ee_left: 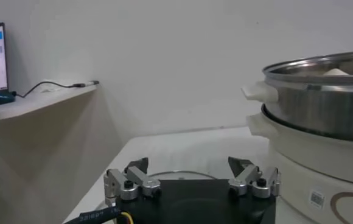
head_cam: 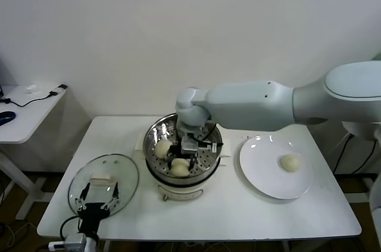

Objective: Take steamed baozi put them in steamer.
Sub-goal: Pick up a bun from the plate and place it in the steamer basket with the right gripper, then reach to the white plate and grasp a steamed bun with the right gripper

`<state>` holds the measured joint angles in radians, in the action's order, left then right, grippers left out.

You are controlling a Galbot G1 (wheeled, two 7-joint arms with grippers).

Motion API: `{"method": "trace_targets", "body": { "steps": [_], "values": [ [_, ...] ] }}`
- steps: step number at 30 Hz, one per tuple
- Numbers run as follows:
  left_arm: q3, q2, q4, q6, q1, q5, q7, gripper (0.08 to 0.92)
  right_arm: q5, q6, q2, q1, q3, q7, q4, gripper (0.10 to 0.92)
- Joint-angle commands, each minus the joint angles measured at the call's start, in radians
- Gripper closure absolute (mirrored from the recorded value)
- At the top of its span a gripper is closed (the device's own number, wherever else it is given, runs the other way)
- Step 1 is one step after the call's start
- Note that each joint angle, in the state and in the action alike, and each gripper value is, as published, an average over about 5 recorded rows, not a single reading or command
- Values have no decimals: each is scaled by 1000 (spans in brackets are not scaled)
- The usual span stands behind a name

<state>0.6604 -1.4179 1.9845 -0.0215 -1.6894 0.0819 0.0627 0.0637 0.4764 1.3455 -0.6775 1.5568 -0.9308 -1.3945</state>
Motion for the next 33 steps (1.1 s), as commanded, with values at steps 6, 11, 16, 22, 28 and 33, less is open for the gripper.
{"method": "trace_targets", "body": {
  "steps": [6, 11, 16, 22, 28, 33],
  "values": [
    [-3, 3, 5, 2, -2, 0, 0, 177, 74, 38, -45, -94, -5, -44, 15, 205],
    [-7, 3, 8, 3, -1, -1, -1, 177, 200, 29, -151, -203, 17, -91, 111, 203],
    [-8, 7, 9, 4, 1, 0, -1, 177, 367, -170, -307, -337, 183, -105, 221, 202],
    [-6, 15, 2, 9, 6, 9, -2, 177, 426, -412, -533, -404, 387, -162, 191, 203],
    [-4, 9, -9, 7, 11, 7, -7, 177, 393, -514, -722, -197, 324, -152, 198, 203],
    [-2, 0, -15, 6, 8, -4, -12, 177, 315, -553, -767, 67, 101, -129, 264, 203]
  ]
}}
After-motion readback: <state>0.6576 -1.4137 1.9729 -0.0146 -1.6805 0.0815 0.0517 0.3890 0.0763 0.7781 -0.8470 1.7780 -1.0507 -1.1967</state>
